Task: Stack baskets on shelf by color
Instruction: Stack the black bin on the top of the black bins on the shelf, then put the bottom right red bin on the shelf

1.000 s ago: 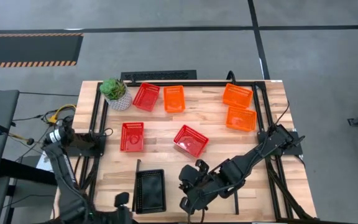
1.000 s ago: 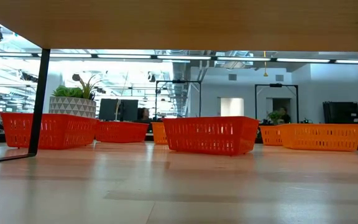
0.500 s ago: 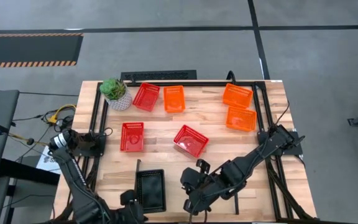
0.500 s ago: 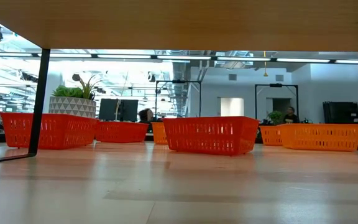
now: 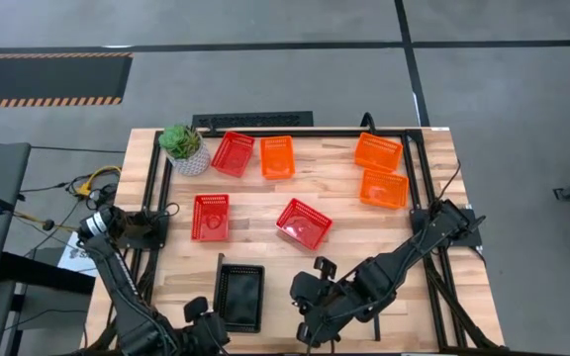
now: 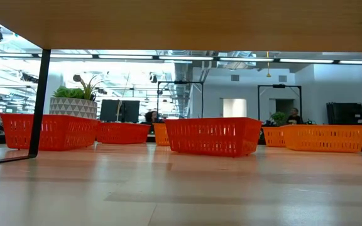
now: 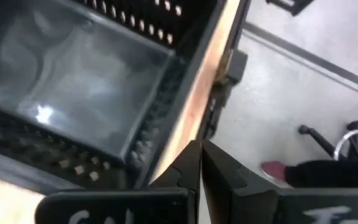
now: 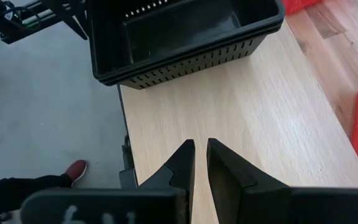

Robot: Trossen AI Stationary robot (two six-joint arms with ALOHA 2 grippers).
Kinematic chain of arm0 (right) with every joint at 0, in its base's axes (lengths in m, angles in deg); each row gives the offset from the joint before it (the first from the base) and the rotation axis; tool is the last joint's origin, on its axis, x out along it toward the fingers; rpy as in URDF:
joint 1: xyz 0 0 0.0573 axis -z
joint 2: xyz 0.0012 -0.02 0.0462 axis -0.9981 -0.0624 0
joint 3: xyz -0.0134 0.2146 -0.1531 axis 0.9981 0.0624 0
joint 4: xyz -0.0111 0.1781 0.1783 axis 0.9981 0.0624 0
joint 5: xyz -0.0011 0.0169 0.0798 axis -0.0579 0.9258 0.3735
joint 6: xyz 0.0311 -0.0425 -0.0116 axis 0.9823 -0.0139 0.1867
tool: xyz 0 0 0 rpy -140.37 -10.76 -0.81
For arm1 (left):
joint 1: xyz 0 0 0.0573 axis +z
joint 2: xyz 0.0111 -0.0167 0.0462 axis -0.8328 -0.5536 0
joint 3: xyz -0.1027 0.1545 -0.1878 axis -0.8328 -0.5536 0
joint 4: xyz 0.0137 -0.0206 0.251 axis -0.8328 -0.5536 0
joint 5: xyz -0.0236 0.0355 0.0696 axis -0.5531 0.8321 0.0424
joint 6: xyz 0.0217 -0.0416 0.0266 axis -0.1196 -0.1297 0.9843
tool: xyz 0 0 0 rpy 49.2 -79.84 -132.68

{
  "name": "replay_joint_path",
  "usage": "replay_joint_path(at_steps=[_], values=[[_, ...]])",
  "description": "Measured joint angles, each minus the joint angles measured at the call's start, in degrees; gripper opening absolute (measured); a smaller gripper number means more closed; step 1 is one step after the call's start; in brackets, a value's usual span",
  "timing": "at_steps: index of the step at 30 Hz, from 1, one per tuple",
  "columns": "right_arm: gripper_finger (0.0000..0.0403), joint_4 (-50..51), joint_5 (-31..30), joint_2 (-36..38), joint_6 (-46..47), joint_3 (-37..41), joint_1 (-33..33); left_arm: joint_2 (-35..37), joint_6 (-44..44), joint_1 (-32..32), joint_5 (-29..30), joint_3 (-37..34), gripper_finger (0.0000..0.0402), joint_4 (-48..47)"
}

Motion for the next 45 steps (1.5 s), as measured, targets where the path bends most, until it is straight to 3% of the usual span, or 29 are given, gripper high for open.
replay_joint_path(at_steps=[3,8,11,15,18,24,27,33,39,45], values=[[0.0062,0.28,0.28,0.66,-0.07,0.00,0.01,-0.02,-0.64,0.00,-1.40,3.31,0.0000,0.18],[0.0062,6.76,0.01,4.33,-1.73,-2.76,1.54,-0.02,4.12,-0.11,0.39,14.91,0.0000,-0.21],[0.0062,14.13,-3.09,7.49,-1.92,-4.00,3.26,0.00,10.84,0.24,7.44,23.63,0.0000,-2.16],[0.0063,25.29,-6.74,12.12,-0.30,-4.04,6.77,0.96,17.13,1.22,23.11,32.57,0.0000,-7.83],[0.0072,30.16,-7.16,14.89,-0.08,-3.58,10.05,6.54,19.57,2.24,31.24,28.65,0.0000,-8.87],[0.0129,28.44,-7.76,19.79,-4.82,1.09,16.24,15.87,4.14,6.88,31.14,27.75,0.0021,-28.75],[0.0167,27.45,-7.72,19.91,-4.94,6.11,19.97,21.99,8.63,9.03,30.63,23.45,0.0046,-26.20],[0.0224,17.72,-4.29,19.61,-7.24,19.90,26.09,33.73,7.77,14.32,27.32,12.15,0.0096,-27.40],[0.0234,1.23,4.67,19.54,-12.40,31.75,32.82,43.33,5.29,17.53,25.83,1.27,0.0128,-27.26],[0.0229,-8.33,10.96,19.56,-19.58,39.11,39.09,48.71,2.93,18.38,25.29,-4.87,0.0138,-26.94]])
